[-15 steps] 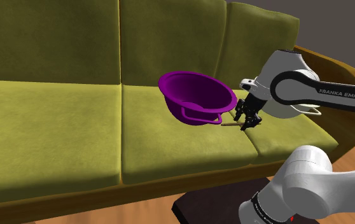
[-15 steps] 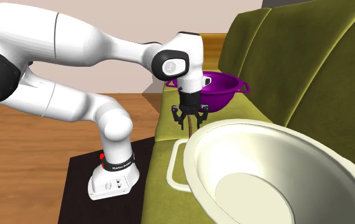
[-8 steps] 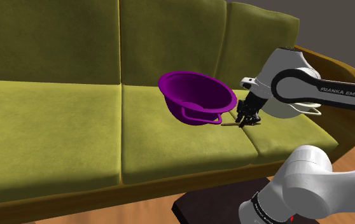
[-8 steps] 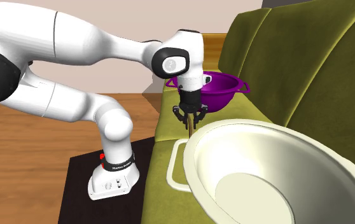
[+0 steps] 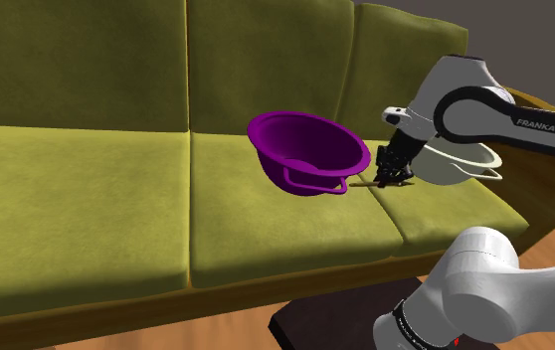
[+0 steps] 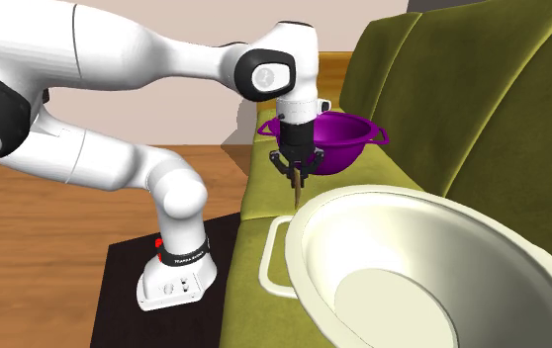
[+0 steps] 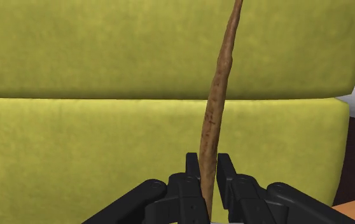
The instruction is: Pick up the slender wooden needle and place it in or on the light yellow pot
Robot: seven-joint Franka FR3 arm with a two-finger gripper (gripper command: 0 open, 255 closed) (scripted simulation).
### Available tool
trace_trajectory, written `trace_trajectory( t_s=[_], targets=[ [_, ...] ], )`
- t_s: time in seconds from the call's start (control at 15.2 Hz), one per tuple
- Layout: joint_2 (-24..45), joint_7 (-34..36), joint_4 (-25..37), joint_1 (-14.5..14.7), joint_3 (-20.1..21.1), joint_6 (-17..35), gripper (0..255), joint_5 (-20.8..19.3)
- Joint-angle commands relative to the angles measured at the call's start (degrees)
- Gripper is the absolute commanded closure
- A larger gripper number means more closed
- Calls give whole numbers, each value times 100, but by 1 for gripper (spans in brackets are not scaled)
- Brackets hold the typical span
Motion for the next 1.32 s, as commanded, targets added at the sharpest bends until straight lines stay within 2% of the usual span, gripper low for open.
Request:
trace_trajectory(
  t_s=[0.0,1.25],
  targets=[
    [-24,-11,151,17,62,-176,255,57],
    [254,-66,1706,238,481,-1451,255,480]
  ],
)
